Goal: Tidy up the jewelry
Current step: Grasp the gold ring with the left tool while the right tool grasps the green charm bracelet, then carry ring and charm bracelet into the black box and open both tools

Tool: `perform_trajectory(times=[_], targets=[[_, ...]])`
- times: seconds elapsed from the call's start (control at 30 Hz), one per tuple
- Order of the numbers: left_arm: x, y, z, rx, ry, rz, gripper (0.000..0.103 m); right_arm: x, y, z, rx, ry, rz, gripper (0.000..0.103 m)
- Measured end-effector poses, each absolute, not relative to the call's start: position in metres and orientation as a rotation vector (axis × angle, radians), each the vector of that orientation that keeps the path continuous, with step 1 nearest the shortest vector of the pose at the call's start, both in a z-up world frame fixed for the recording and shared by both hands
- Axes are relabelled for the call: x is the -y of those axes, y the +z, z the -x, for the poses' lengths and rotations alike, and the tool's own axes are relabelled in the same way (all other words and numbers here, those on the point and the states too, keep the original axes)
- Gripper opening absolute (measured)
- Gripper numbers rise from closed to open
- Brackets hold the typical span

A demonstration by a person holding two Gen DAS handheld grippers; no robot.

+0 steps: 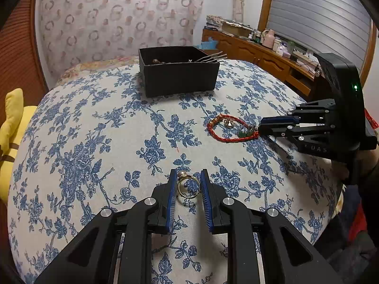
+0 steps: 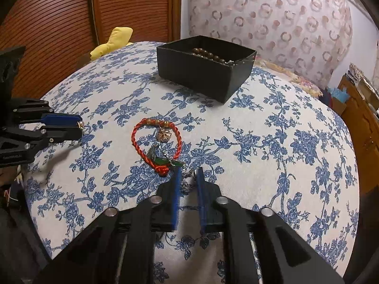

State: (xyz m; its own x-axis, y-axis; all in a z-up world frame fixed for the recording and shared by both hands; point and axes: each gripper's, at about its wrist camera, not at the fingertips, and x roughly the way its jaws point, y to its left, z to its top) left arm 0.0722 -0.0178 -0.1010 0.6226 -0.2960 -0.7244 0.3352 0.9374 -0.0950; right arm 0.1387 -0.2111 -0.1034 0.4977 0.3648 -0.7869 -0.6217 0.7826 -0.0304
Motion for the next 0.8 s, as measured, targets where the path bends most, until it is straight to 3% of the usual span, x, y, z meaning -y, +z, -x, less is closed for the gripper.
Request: perform_trajectory(times=[0.2, 0.8], targets=[[0.016, -0.099, -0.074, -0.816, -0.355, -0.038, 0.019, 0.215, -0.098, -0.136, -0.827, 0.599, 0.314, 0.007], [0.007, -0.066, -0.096, -0.749, -0.357, -0.004, 0.019, 0.211, -0.026, -0.129, -0.647, 0.617, 0.291, 0.007]])
